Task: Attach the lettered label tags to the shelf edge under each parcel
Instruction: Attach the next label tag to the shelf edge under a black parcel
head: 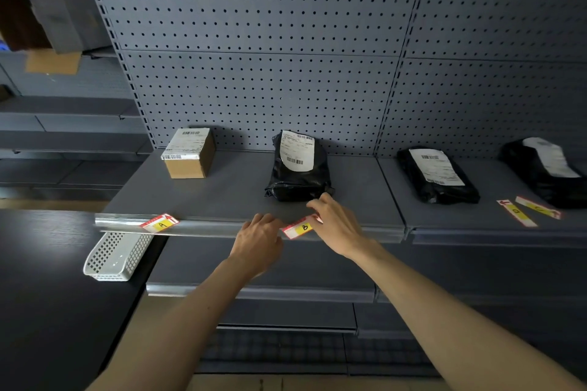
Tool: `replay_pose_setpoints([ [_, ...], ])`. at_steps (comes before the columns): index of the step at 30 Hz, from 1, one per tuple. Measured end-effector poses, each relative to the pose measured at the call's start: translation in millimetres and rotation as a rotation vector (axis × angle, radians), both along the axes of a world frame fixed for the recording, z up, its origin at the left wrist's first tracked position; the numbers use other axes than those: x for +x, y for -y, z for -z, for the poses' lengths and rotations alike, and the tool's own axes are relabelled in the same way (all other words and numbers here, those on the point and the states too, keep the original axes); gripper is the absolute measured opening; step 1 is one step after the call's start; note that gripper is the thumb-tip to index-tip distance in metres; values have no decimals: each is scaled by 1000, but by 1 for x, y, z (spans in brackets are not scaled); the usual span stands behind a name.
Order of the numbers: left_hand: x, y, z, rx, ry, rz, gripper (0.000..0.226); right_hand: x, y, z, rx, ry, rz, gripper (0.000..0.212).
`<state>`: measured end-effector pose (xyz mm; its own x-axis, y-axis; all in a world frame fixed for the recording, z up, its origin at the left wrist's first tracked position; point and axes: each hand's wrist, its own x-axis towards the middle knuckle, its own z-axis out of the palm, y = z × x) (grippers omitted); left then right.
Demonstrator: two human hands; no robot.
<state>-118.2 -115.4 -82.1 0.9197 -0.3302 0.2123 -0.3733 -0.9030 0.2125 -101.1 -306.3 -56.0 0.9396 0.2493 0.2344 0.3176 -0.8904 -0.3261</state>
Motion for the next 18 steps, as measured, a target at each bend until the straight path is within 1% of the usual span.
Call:
replay_pose_setpoints([
  [3, 0, 11, -13, -29, 15, -9, 28, -9, 20, -10, -16, 54, 25, 36],
  [8, 7, 61, -43, -72, 75, 10, 20, -24, 85, -29, -26, 98, 115, 29],
  [11, 11, 109, -60, -99, 98, 37, 17, -34, 137, -41, -23, 103, 185, 26],
  [18, 17, 252, -92, -43, 87, 133, 23, -56, 291, -63, -56, 64, 322, 26],
])
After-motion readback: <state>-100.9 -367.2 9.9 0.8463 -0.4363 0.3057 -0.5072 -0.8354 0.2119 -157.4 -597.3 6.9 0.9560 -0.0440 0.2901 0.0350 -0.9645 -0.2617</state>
